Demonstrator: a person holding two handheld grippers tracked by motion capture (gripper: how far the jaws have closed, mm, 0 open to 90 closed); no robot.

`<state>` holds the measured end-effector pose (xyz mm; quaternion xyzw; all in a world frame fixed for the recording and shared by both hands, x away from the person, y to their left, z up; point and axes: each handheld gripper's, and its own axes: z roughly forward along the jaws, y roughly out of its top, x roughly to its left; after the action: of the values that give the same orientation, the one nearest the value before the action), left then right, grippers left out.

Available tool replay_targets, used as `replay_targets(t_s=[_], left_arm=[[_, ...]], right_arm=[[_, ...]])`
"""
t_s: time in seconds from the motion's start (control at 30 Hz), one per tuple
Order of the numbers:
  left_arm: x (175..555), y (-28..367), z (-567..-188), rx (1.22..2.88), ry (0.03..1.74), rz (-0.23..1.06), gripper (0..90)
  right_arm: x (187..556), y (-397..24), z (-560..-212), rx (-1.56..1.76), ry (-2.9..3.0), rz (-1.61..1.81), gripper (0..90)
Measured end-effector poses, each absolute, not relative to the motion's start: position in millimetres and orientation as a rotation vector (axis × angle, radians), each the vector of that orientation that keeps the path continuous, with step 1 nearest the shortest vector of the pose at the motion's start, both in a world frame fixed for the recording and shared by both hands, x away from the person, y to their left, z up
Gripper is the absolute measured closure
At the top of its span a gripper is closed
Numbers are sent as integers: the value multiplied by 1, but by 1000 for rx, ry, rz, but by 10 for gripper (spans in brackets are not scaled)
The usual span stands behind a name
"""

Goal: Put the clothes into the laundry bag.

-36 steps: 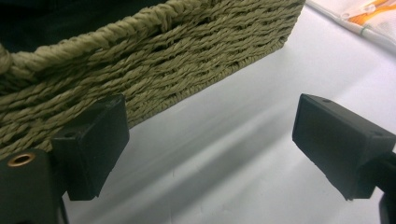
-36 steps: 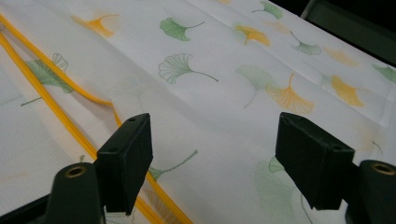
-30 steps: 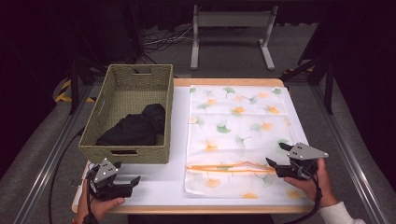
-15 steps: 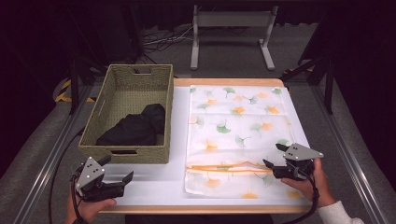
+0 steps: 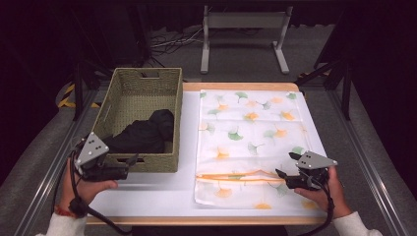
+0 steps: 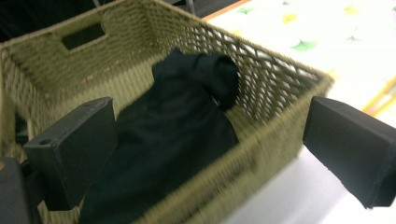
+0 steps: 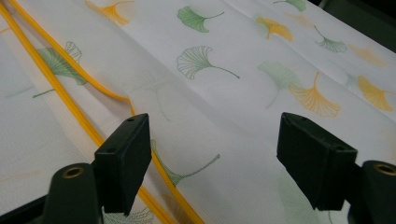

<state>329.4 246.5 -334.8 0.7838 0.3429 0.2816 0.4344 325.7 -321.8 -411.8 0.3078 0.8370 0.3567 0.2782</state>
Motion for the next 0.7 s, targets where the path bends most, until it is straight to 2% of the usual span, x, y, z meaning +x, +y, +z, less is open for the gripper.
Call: replay_targets(t_s=[0.27,0.7], left_arm=[[383,236,-325,2001,900,666,42],[453,220,-336,2166,937,627,58]], right_arm=[[324,-325,-410,842,2229,961,269],[323,-331,-411,865,2217,950,255]])
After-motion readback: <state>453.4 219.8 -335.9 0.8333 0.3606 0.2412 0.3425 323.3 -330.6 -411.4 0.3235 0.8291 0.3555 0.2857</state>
